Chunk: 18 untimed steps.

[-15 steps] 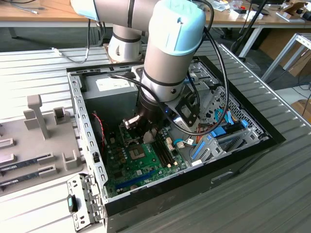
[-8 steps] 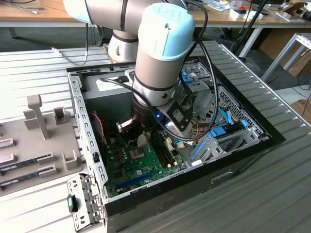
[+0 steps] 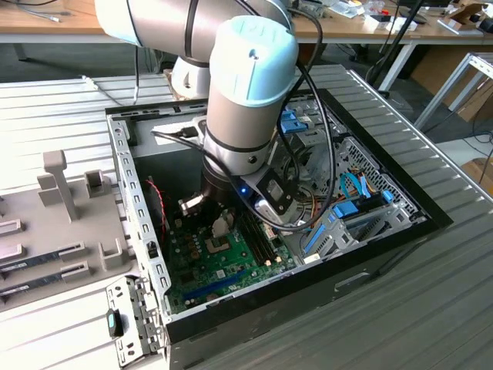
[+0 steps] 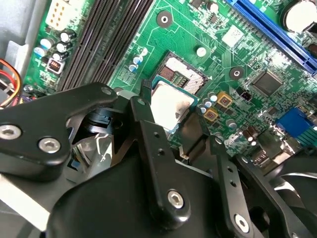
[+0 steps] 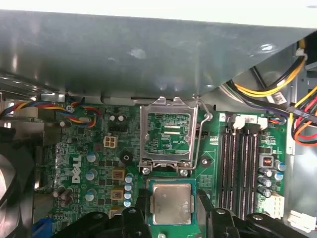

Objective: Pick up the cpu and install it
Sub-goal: 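Place the cpu into insertion slot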

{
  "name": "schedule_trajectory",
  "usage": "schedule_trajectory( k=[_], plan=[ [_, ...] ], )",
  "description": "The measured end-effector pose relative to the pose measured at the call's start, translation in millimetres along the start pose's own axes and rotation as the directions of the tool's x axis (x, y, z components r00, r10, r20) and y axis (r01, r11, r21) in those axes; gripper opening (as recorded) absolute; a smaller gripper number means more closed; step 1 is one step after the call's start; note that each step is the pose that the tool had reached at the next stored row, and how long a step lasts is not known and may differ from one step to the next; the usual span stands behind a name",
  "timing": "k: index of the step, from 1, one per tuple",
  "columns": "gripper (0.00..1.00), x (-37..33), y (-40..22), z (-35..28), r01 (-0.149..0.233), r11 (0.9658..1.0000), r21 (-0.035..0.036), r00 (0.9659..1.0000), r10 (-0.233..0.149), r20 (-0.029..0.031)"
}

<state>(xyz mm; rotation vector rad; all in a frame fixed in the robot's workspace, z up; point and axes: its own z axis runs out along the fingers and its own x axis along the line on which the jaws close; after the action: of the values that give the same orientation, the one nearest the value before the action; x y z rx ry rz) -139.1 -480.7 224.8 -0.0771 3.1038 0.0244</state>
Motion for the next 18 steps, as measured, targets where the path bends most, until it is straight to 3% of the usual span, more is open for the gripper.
schedule_trajectory(
  k=[5, 8, 9, 14, 16, 18],
  plan=[
    [0.47, 4.9, 0.2, 4.4, -0.003, 1.0, 0.0, 1.0, 0.003, 0.0002],
    [0.47, 5.1, 0.2, 7.6, -0.005, 1.0, 0.0075, 1.0, 0.005, -0.0001],
    [0.47, 5.1, 0.2, 8.2, -0.007, 0.9999, 0.0114, 1.0, 0.007, -0.0003],
    [0.47, 5.1, 0.2, 10.6, -0.01, 0.9983, 0.0572, 0.9999, 0.01, -0.0021],
    [0.47, 4.9, 0.3, 11.4, -0.013, 0.998, 0.0622, 0.9999, 0.013, -0.0022],
    [0.47, 5.0, 0.3, 12.7, -0.045, 0.997, 0.0636, 0.999, 0.045, -0.0017]
  ],
)
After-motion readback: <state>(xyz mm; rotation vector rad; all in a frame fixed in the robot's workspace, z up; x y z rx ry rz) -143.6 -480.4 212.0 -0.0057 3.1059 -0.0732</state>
